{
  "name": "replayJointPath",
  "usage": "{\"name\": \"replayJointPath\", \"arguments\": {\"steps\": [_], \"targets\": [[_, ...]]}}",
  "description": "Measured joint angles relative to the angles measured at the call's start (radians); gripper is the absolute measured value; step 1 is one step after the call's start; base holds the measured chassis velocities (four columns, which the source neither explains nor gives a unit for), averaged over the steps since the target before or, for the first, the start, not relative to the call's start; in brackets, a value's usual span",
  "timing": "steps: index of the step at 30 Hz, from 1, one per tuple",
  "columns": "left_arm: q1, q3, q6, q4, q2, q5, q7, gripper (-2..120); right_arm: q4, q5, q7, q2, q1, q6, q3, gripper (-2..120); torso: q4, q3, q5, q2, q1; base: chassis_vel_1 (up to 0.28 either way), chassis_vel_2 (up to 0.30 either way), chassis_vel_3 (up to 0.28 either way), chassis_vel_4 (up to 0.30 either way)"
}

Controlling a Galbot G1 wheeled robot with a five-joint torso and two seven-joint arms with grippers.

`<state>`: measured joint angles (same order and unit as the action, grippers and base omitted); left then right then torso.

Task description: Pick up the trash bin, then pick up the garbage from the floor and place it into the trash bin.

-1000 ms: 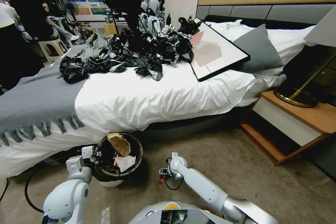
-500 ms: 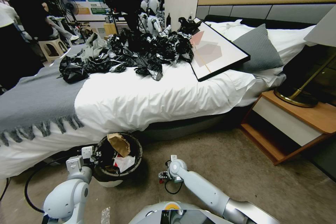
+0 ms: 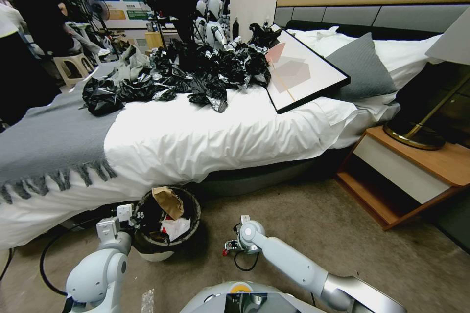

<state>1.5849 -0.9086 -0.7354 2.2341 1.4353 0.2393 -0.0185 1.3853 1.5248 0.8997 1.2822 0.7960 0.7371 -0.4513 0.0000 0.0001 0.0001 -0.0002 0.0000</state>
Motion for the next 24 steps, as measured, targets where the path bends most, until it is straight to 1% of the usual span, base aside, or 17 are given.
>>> {"name": "replayJointPath", "arguments": {"steps": [13,17,24], "targets": [[0.002,-0.001,0.0,-0.005,0.001,0.001,0.003,3,-0.049,-0.024,-0.019,0.042,-0.032,-0.001,-0.022,100,-0.0001,0.0,-0.0001,0.0,0.0,0.0,0.0,0.0,0.0],[0.005,-0.008,0.0,-0.005,-0.001,0.003,0.004,3,-0.088,-0.037,-0.019,0.067,-0.041,-0.001,-0.041,100,0.0,0.0,-0.0001,0.0,0.0,0.0,0.0,0.0,0.0],[0.002,-0.012,0.0,-0.007,-0.005,0.006,0.006,3,-0.099,-0.043,-0.019,0.086,-0.04,-0.001,-0.05,100,0.0,0.0,-0.0002,0.0,0.0,0.0,0.0,0.0,0.0]]}}
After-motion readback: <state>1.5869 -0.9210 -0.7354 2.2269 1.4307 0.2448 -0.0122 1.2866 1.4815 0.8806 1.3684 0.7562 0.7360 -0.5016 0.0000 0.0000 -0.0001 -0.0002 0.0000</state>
